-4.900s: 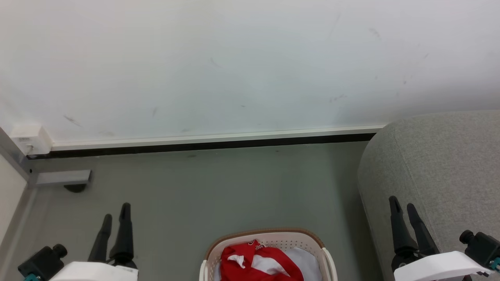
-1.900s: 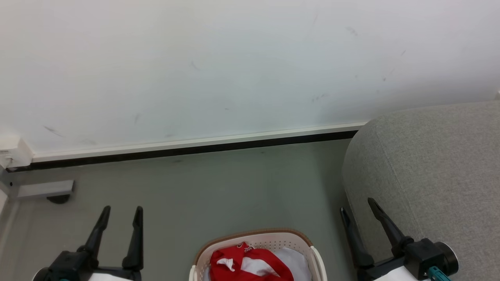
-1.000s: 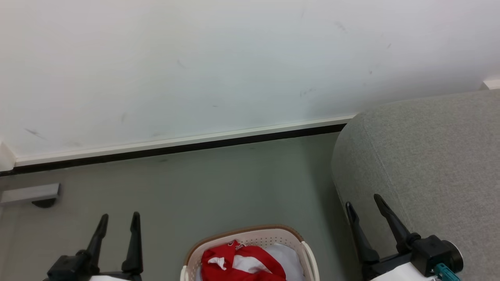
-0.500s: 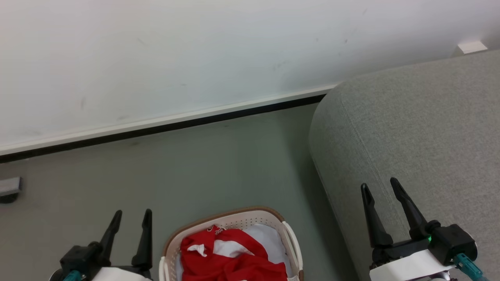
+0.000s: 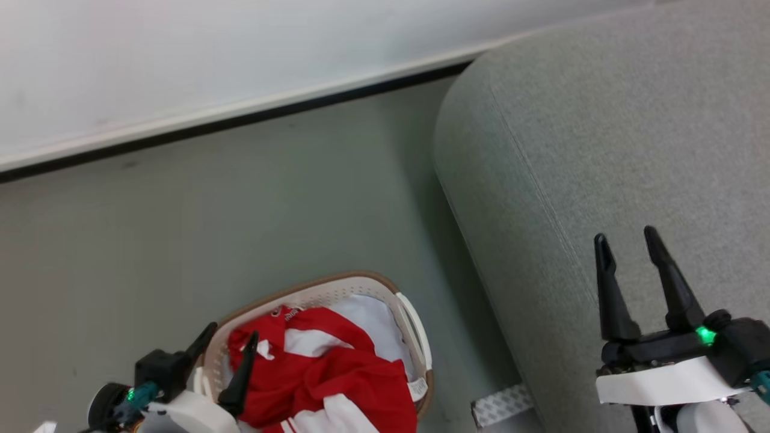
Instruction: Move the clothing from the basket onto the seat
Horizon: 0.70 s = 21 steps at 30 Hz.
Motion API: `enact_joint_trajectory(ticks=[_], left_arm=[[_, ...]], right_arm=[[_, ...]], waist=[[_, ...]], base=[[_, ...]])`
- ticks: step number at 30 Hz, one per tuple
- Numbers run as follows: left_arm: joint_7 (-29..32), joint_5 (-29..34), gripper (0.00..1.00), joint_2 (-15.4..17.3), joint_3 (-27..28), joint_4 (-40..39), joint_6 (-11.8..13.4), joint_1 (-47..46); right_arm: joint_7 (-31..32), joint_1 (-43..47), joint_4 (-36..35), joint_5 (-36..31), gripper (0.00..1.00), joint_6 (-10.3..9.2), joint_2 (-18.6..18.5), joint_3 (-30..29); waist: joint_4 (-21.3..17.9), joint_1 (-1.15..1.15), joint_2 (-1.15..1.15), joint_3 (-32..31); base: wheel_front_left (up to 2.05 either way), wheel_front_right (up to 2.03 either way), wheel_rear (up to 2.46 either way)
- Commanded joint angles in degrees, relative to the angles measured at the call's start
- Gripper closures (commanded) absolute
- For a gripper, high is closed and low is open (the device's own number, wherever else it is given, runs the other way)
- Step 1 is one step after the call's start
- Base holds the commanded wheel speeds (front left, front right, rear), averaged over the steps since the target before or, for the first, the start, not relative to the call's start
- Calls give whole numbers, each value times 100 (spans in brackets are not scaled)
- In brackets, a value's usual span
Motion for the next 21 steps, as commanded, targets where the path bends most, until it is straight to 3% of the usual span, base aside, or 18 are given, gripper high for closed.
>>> enact_joint_trajectory(ticks=[1,13,21], left_arm=[[-3,-45,0,96,-80,109,8,-131],[462,-30,0,879,-1866,1303,9,-1283],[1006,-152,0,1198,-3172,1837,8,-2006]], right_arm=[[0,-63,-50,44,0,-12,-16,-46],[0,-181,-568,296,0,-12,-16,-306],[0,-245,-717,480,0,-12,-17,-291]], waist=[[-162,-1,0,219],[-526,-1,0,1089],[-683,-1,0,1565]], base=[[0,0,0],[0,0,0],[0,0,0]])
